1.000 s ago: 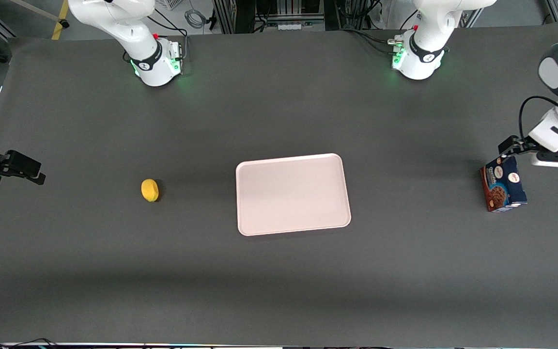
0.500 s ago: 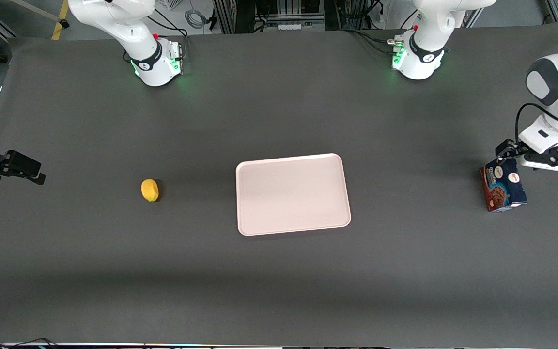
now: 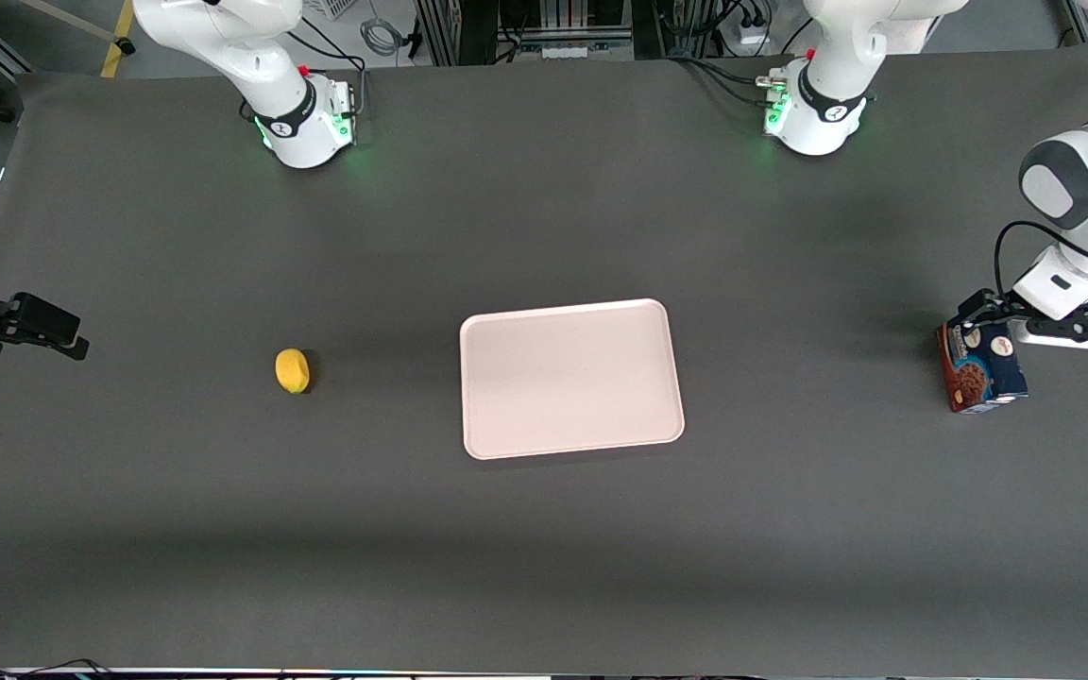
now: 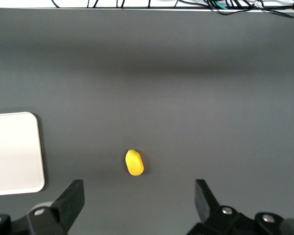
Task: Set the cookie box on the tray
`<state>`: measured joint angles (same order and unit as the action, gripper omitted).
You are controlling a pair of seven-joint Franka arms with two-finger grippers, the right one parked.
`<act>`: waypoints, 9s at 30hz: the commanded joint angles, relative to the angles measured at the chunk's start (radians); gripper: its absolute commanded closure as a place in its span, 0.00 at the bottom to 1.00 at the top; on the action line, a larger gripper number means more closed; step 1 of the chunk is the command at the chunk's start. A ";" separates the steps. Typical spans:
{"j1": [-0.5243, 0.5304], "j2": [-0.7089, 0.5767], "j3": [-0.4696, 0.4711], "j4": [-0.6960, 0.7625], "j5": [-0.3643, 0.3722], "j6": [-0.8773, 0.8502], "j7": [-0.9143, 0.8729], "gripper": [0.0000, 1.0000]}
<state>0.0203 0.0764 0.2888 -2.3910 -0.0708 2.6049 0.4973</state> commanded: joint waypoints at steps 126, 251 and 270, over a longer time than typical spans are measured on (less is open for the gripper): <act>-0.008 0.060 -0.465 0.895 -0.041 -0.985 -0.919 0.99; -0.051 0.573 -1.019 0.604 0.809 -0.348 -1.780 0.00; 0.006 0.281 -1.002 0.636 0.476 -0.486 -1.343 0.00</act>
<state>0.0024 0.5103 -0.7312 -1.7431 0.5658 2.1972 -1.0414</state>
